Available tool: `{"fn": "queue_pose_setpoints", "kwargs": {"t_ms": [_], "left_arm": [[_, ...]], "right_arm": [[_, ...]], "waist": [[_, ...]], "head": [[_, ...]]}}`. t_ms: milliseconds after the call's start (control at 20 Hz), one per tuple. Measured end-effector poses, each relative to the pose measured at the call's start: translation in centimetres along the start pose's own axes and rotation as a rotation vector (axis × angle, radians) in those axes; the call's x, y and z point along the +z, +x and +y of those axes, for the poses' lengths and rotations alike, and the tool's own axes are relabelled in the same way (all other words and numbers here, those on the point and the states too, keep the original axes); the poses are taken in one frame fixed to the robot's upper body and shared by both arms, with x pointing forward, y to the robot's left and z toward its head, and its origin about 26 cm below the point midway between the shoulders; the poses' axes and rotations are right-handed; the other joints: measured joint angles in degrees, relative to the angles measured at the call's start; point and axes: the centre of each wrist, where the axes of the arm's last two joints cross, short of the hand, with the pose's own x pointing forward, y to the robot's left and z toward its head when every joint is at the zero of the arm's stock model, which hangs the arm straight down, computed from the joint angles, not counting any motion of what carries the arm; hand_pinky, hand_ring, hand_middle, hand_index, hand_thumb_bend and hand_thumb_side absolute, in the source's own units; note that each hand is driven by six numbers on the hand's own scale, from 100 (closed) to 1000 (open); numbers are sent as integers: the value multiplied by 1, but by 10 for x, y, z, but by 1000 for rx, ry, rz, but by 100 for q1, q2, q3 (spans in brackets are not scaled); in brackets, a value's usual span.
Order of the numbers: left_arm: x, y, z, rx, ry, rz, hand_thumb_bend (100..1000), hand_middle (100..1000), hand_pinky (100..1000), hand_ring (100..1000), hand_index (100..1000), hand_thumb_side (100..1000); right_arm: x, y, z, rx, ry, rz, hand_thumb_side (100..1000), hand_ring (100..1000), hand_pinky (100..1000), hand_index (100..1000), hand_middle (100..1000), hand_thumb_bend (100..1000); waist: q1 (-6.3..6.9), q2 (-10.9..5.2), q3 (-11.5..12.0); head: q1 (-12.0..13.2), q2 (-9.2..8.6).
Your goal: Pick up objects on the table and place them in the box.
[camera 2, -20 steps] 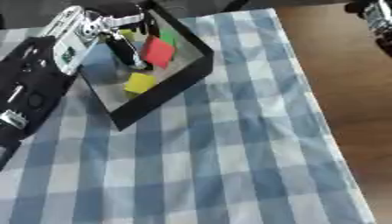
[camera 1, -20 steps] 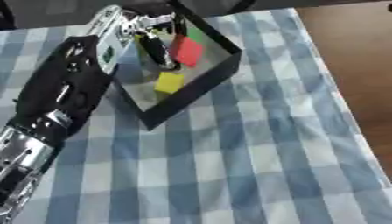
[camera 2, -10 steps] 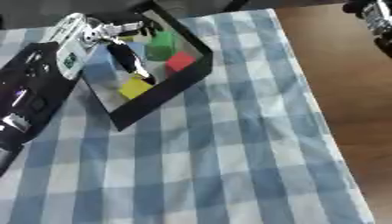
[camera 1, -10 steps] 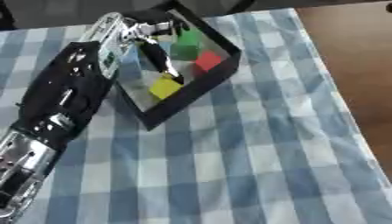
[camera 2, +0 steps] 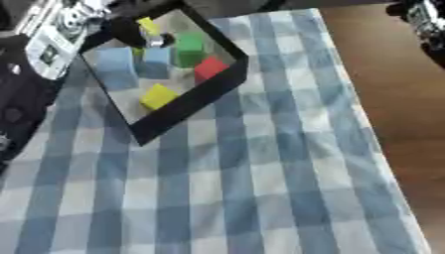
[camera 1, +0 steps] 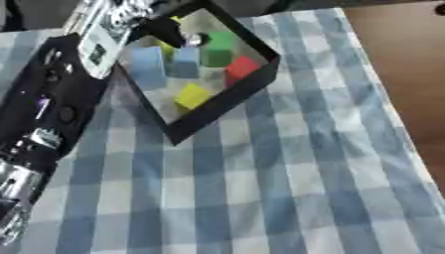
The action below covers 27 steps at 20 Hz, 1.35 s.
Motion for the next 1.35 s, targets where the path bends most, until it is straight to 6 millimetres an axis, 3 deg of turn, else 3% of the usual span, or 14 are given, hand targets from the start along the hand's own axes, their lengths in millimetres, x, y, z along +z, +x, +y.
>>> {"fn": "queue_pose_setpoints", "kwargs": {"t_ms": [250, 450, 650, 1000, 1350], "left_arm": [[48, -12, 24, 183, 269, 55, 419, 759, 677, 739, 867, 539], [86, -31, 23, 298, 402, 148, 399, 755, 665, 733, 864, 590], [115, -51, 12, 431, 521, 248, 419, 759, 663, 735, 866, 584], [143, -74, -20, 617, 638, 379, 438, 756, 647, 720, 863, 593], [158, -83, -44, 714, 714, 440, 448, 754, 643, 719, 861, 570]], "right_arm": [[-1, -5, -3, 0, -10, 15, 514, 784, 915, 768, 726, 100], [-4, -8, -3, -16, -14, 12, 530, 782, 914, 767, 723, 100], [-7, -12, -3, -35, -22, 6, 538, 776, 912, 762, 714, 100], [-9, -27, 0, -69, -50, 17, 548, 792, 917, 760, 733, 100], [-9, -42, 3, -103, -64, 19, 553, 785, 915, 760, 736, 100]], "waist": [[-2, -182, 149], [-2, -236, 232], [-4, -272, 293], [-76, -311, 395], [-108, -311, 427]], "head": [[0, 79], [-3, 104], [-23, 125], [-63, 129], [-123, 136]]}}
